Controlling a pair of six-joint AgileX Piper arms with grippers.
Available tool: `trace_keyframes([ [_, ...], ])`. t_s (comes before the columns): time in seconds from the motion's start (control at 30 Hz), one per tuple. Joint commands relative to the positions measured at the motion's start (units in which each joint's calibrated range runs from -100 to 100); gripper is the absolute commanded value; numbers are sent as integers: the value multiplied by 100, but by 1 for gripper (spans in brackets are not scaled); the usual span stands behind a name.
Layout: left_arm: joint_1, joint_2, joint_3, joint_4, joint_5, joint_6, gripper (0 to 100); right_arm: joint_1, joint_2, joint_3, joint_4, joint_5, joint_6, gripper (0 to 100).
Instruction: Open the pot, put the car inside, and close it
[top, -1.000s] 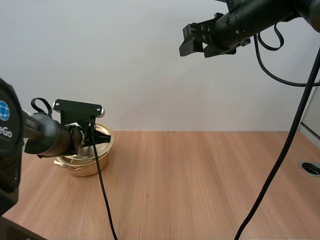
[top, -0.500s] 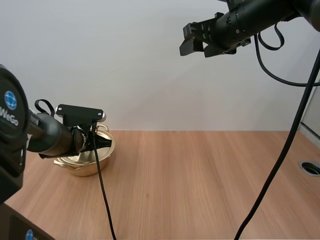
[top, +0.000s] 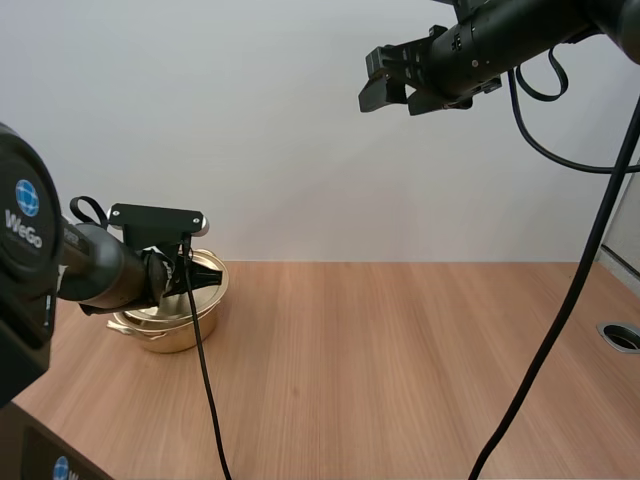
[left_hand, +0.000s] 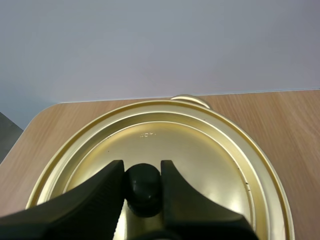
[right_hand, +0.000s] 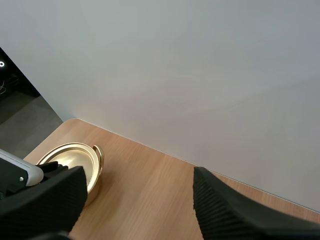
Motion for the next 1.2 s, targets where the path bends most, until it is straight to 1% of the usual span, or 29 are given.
trace_keyframes([
  [0.0,3,7,2,-8,54,5,19,0,0,7,4,0,3,100],
  [0.03,3,7,2,-8,91,5,20,0,0,7,4,0,-9,100],
  [0.1,50,7,2,-8,159,5,21,0,0,7,4,0,-21,100],
  [0.27,248,7,2,-50,192,5,21,0,0,7,4,0,-36,100],
  [0.33,303,7,2,-50,210,5,21,0,0,7,4,0,-36,100],
  [0.87,295,7,2,-40,391,5,21,0,0,7,86,0,-31,100],
  [1.03,295,7,2,227,406,5,21,0,0,7,246,0,-31,100],
  [1.17,288,7,2,252,406,5,21,0,0,7,298,0,-31,100],
])
